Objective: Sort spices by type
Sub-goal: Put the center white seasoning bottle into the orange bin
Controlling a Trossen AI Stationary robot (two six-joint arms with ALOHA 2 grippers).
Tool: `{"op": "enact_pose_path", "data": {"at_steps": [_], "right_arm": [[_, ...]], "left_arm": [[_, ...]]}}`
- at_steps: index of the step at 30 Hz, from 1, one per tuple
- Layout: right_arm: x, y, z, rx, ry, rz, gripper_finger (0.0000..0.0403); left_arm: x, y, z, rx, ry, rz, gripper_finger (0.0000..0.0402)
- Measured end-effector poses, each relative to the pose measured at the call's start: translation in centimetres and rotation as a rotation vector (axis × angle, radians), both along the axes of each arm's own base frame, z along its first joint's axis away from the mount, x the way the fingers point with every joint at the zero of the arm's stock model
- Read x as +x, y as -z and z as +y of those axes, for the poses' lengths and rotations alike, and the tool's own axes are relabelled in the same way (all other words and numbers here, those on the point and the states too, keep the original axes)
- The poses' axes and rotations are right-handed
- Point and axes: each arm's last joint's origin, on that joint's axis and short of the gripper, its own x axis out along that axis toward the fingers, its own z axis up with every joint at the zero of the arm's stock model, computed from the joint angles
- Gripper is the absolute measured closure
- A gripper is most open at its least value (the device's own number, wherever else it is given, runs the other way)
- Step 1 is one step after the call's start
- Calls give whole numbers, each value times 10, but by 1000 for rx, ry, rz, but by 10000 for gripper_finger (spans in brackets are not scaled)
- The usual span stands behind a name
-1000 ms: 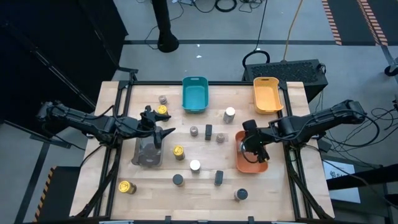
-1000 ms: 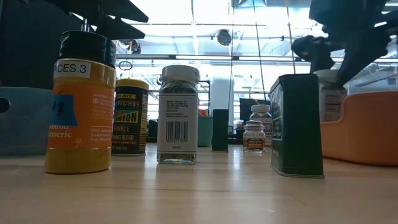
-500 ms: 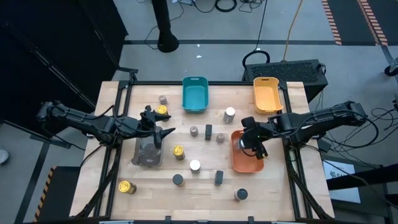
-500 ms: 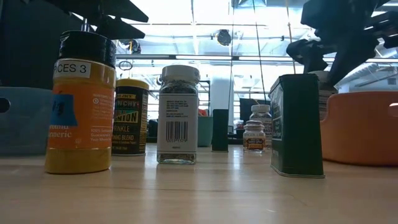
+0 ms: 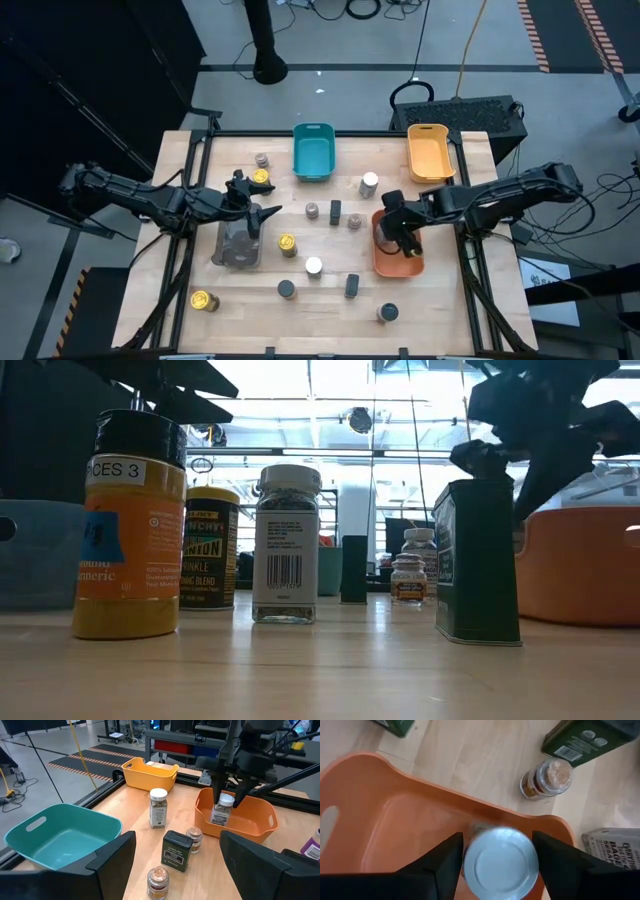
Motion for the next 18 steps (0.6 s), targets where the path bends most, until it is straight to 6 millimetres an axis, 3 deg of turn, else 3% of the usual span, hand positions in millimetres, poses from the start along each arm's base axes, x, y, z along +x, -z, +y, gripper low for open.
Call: {"op": "enact_pose_path", "data": {"at_steps": [8, 18], "right_arm": [[1, -1, -4, -115, 81, -21, 189], [0, -6, -4, -107, 95, -61, 175]], "left_arm": [[0, 0, 0, 0, 0, 2, 110], [0, 0, 0, 1, 0, 2, 110]]}}
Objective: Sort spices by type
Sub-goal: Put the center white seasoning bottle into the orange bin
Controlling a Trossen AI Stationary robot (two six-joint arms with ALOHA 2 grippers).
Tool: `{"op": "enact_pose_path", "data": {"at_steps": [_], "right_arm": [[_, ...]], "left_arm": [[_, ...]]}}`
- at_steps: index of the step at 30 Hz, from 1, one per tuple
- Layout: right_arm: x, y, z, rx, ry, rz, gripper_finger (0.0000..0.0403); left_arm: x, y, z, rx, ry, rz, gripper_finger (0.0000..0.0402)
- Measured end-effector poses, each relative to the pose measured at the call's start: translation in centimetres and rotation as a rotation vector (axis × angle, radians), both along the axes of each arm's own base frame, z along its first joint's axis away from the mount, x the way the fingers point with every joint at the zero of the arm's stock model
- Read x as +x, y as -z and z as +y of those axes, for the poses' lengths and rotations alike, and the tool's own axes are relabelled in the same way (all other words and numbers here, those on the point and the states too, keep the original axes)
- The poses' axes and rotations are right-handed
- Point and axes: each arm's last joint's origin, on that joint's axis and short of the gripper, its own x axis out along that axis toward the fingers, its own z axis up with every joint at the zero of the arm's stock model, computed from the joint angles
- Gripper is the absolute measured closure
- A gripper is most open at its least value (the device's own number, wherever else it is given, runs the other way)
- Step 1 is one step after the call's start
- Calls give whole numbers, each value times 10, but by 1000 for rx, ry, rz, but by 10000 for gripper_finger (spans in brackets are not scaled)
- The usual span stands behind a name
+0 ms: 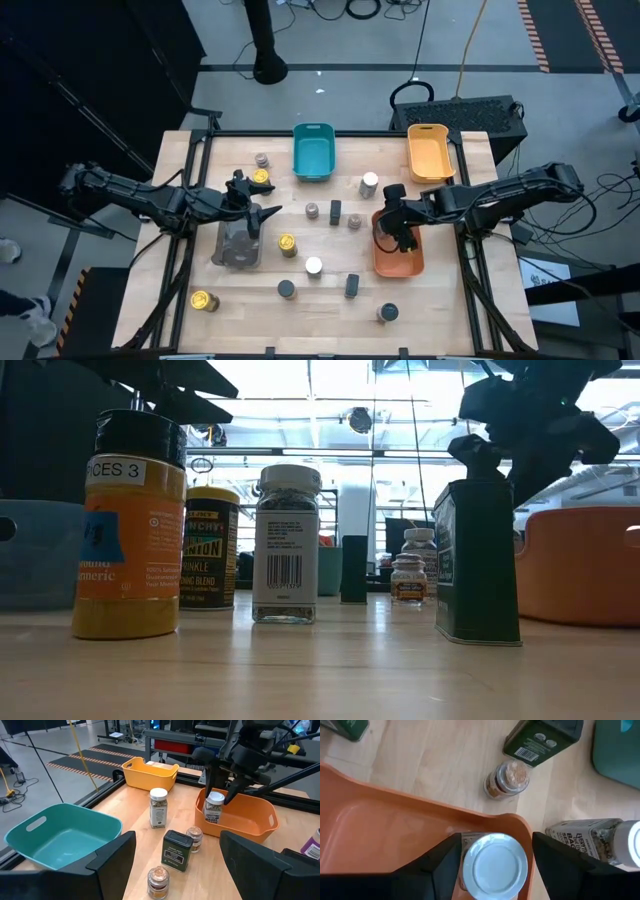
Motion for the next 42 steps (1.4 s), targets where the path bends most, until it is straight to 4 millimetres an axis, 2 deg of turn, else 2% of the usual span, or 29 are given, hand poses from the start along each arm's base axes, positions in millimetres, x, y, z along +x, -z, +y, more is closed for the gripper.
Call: {"op": "enact_pose_path", "data": {"at_steps": [4, 9, 13, 16, 19, 21, 22, 30, 42], "right_arm": [[1, -3, 0, 5, 7, -4, 176], [7, -29, 1, 36, 49, -56, 177], [17, -59, -2, 135, 221, -175, 186], [28, -68, -7, 236, 373, -208, 231], [40, -62, -9, 275, 380, -143, 309], [47, -51, -8, 278, 367, -76, 368], [51, -45, -7, 273, 351, -37, 385], [61, -7, -10, 225, 446, 230, 400], [53, -6, -13, 191, 551, 298, 402]], "left_arm": [[0, 0, 0, -1, -3, -1, 110], [0, 0, 0, -1, -3, -3, 110], [0, 0, 0, -1, -3, -5, 110], [0, -1, 0, -1, -8, -9, 110], [0, -1, 0, -1, -9, -11, 110], [0, -1, 0, -1, -9, -12, 110], [0, -1, 0, -2, -9, -12, 110], [0, 0, 0, 0, -9, -4, 110], [0, 0, 0, 0, -8, 0, 110]]}}
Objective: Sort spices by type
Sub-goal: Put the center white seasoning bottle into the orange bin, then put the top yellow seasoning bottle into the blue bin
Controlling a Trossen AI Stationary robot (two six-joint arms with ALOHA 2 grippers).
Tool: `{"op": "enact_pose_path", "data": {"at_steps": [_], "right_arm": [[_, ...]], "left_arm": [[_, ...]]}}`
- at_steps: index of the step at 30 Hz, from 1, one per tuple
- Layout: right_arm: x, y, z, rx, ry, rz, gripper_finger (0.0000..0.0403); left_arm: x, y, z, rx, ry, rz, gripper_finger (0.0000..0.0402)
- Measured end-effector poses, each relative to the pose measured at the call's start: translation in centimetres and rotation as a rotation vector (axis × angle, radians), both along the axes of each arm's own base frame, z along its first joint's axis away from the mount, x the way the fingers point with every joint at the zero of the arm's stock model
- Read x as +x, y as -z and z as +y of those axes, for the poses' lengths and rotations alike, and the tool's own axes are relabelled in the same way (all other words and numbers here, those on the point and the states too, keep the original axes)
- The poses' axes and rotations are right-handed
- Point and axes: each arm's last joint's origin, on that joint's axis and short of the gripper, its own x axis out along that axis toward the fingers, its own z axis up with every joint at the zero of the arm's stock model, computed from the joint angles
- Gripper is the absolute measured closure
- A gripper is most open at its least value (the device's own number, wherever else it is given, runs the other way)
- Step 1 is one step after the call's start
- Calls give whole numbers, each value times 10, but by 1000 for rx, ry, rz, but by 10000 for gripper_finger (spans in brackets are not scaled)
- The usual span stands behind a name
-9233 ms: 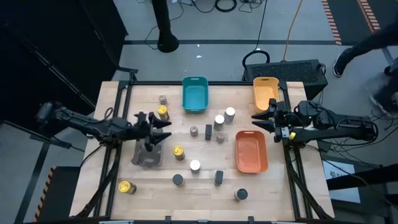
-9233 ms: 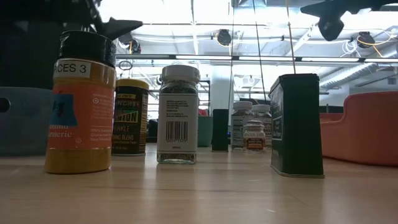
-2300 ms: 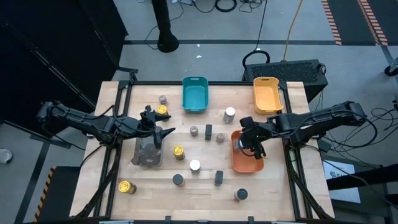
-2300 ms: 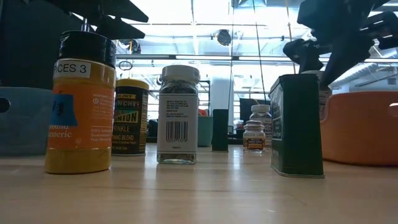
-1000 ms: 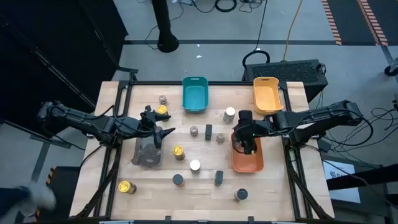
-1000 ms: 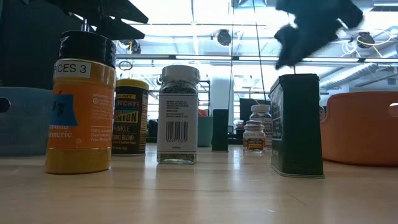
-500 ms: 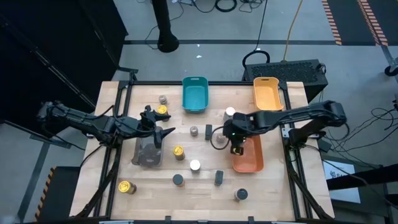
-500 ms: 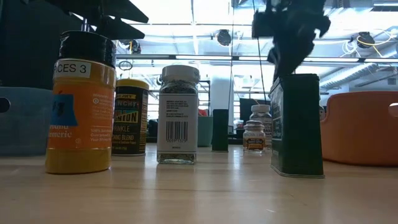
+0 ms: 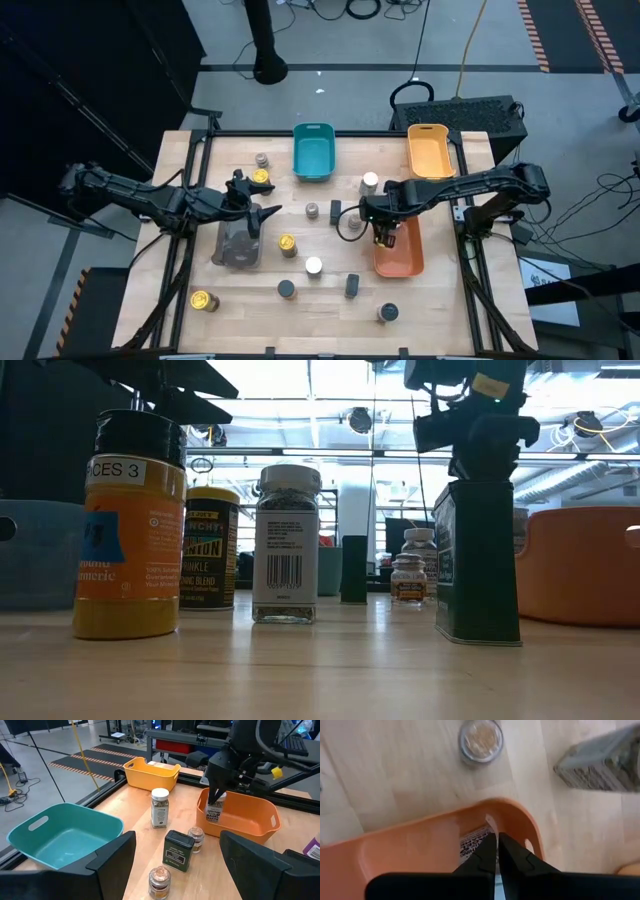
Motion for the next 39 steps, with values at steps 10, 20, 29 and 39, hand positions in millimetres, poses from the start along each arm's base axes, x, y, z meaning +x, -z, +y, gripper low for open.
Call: {"op": "enact_pose_path", "data": {"at_steps": [10, 20, 29, 39], "right_arm": [[-7, 1, -1, -15, 37, 68, 403], [-14, 1, 4, -23, 0, 135, 403], [-15, 1, 5, -56, 31, 137, 403], [-18, -7, 5, -65, 54, 93, 403]], "left_arm": [[0, 0, 0, 1, 0, 3, 110], [0, 1, 0, 2, 1, 8, 110], [0, 1, 0, 3, 1, 8, 110], [0, 0, 0, -8, -1, -3, 110]]}}
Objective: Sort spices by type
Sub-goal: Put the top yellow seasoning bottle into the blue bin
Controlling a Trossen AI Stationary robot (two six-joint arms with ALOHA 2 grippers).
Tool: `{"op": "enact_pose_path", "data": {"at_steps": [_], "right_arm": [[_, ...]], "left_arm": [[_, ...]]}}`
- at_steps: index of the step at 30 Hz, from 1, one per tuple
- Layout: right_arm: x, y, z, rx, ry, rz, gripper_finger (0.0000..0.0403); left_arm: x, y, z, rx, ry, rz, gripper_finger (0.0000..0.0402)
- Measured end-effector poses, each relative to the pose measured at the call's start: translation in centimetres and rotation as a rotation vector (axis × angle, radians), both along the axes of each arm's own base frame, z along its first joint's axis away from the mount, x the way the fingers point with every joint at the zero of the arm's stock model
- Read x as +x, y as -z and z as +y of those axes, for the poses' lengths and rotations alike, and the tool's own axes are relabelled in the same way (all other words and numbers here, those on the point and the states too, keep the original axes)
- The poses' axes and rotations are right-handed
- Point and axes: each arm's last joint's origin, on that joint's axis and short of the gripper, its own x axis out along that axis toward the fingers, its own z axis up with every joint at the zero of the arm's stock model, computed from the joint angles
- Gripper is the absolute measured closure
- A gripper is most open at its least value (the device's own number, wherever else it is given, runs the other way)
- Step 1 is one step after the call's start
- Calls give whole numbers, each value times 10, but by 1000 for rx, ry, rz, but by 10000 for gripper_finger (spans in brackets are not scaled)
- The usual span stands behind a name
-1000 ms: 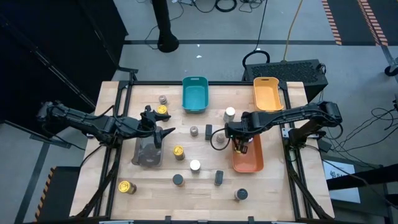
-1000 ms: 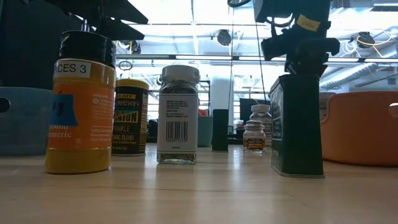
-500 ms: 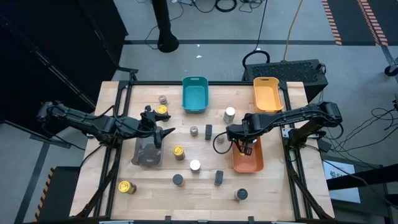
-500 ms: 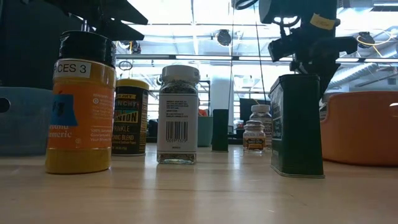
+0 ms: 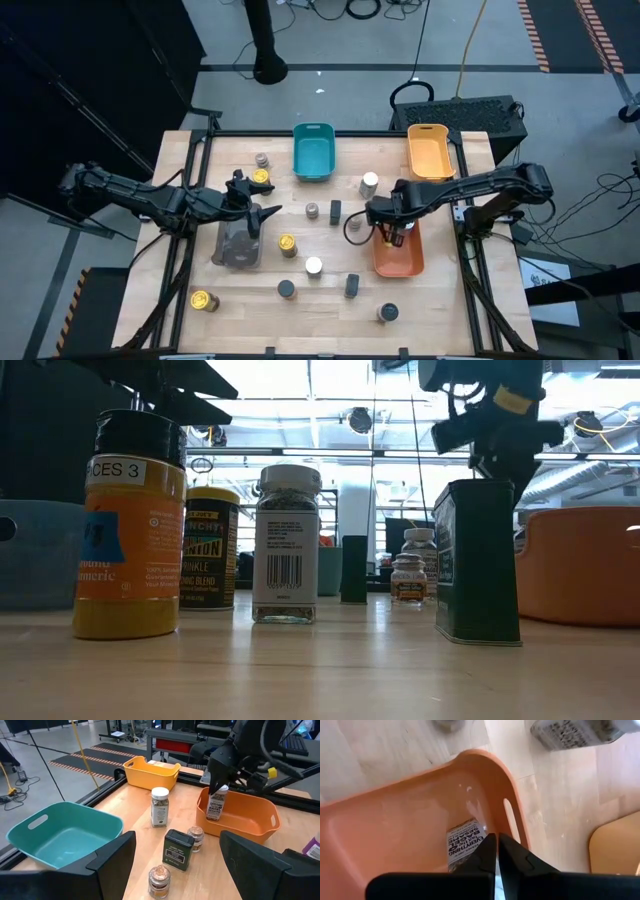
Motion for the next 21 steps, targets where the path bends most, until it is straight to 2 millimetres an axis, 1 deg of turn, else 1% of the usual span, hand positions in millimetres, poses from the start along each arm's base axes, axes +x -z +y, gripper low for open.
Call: {"op": "enact_pose_path", "data": {"at_steps": [3, 6, 9, 12, 17, 21], "right_arm": [[-6, -12, 0, -2, 18, -72, 403], [-17, -30, 4, -41, 15, -175, 403], [-28, -46, 10, -84, -3, -334, 403], [-37, -57, 13, -103, -15, -515, 403], [-39, -61, 17, -174, -87, -795, 403], [-38, -55, 20, -207, -166, -957, 403]], "left_arm": [[1, -1, -1, -27, 11, -18, 110], [5, -1, -3, -45, 49, -35, 110], [12, -1, -6, -62, 96, -65, 110], [18, 2, -8, -68, 113, -73, 110], [25, 5, -9, -94, 108, -91, 110], [30, 7, -10, -134, 102, -116, 110]]}}
